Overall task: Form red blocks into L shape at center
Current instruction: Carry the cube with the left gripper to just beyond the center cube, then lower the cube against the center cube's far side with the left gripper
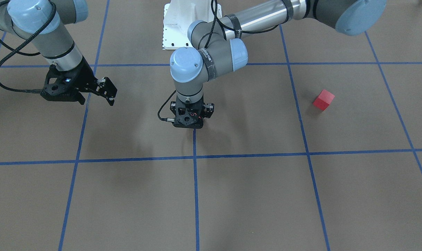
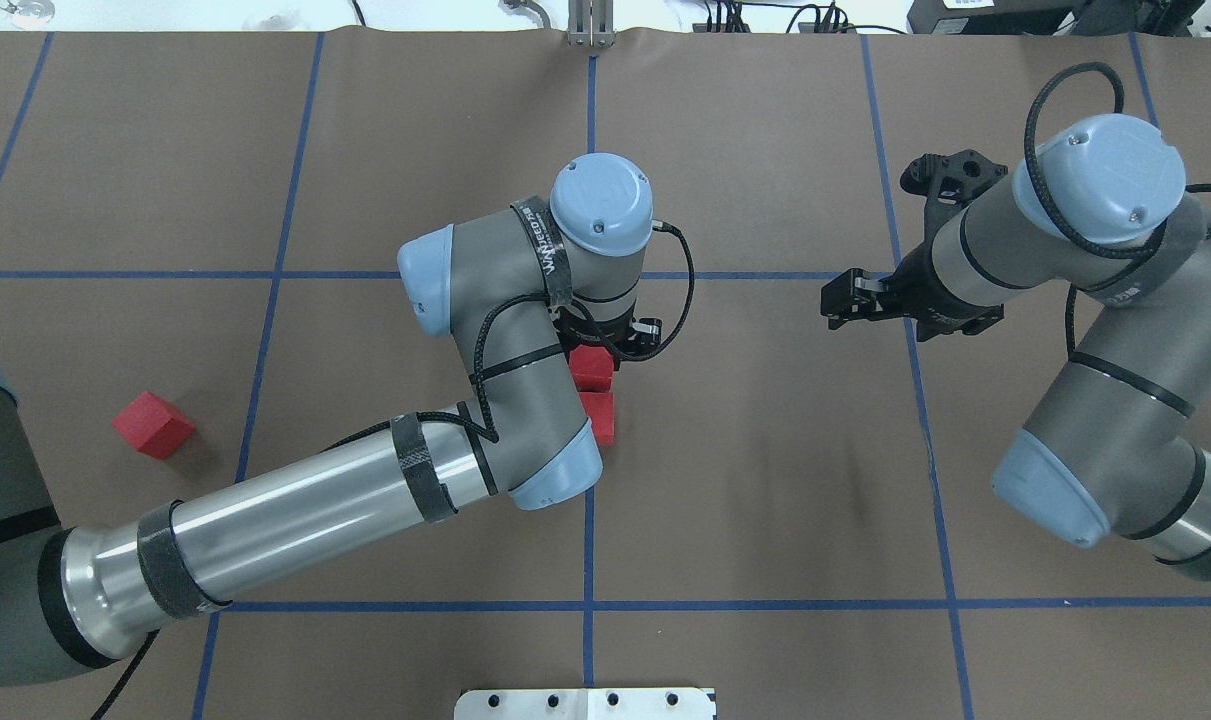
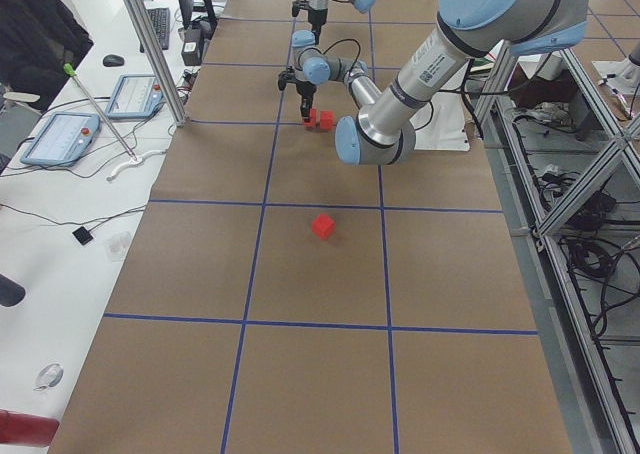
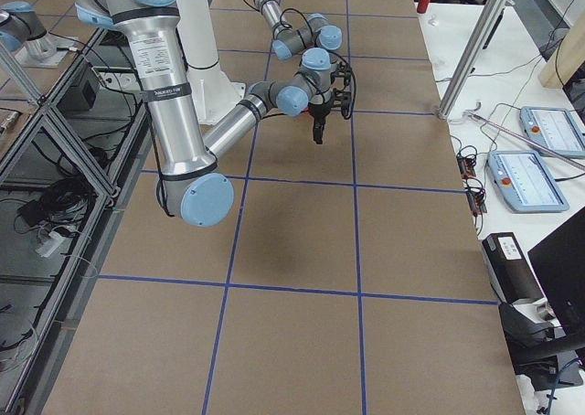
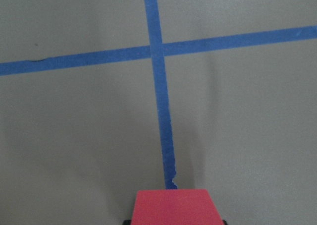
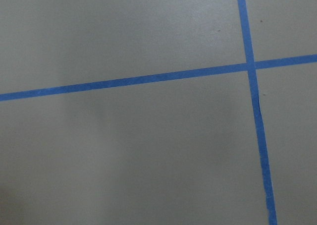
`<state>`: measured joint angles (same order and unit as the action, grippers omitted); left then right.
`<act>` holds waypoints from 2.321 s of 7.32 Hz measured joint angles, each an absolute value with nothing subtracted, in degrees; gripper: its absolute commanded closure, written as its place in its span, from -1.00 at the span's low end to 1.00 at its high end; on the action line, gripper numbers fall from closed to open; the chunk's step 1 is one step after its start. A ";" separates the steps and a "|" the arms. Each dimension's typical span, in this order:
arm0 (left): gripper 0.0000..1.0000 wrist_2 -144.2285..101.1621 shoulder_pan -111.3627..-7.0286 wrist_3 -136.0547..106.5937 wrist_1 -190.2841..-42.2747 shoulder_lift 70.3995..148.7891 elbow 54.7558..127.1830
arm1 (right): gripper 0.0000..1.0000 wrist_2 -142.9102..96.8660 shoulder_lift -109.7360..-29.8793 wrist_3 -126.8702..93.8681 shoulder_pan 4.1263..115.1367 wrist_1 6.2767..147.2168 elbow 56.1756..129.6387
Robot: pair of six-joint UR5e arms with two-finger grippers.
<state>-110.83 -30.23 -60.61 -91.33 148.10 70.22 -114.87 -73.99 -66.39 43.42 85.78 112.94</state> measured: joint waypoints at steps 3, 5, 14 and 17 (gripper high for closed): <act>1.00 -110.97 -30.15 -62.71 -91.39 147.94 70.28 | -1.00 -114.87 -73.94 -66.38 43.42 85.78 112.94; 1.00 -111.02 -30.12 -63.14 -91.35 147.89 70.36 | -1.00 -114.87 -73.92 -66.38 43.42 85.78 112.94; 1.00 -112.52 -30.06 -64.24 -91.32 147.25 70.67 | -1.00 -114.90 -73.77 -66.36 43.34 85.78 112.85; 1.00 -112.92 -30.06 -64.39 -91.32 146.82 70.93 | -1.00 -114.90 -73.75 -66.36 43.33 85.78 112.85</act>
